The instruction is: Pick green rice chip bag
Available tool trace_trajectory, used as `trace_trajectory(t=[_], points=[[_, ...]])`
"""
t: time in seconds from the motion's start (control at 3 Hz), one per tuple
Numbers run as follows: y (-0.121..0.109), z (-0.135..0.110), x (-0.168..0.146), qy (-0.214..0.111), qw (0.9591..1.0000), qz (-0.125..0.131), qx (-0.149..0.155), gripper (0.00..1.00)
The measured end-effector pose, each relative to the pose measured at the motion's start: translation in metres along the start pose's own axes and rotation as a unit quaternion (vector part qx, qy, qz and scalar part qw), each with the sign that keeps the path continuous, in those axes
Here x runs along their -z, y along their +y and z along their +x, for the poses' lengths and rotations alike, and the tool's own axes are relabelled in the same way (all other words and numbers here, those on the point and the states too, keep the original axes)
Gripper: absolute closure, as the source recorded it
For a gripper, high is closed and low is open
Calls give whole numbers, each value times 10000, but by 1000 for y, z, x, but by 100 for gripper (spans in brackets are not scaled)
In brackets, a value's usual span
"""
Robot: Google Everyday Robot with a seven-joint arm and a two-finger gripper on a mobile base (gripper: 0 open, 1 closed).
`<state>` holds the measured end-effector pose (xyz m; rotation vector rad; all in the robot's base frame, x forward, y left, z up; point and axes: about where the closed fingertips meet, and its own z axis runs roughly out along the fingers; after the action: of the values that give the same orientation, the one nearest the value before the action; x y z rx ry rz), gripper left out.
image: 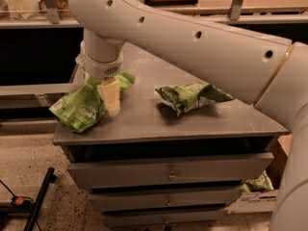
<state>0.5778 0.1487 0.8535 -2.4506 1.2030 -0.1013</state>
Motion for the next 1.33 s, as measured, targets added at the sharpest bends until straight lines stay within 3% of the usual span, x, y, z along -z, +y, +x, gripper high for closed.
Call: trace_trajectory(t=[0.33,0.67,1.33], points=[[1,-7,-17,-168,9995,-103,241,18],[4,-10,-25,-254,9990,-193,306,43],[4,-4,-17,-302,9993,-183,150,87]])
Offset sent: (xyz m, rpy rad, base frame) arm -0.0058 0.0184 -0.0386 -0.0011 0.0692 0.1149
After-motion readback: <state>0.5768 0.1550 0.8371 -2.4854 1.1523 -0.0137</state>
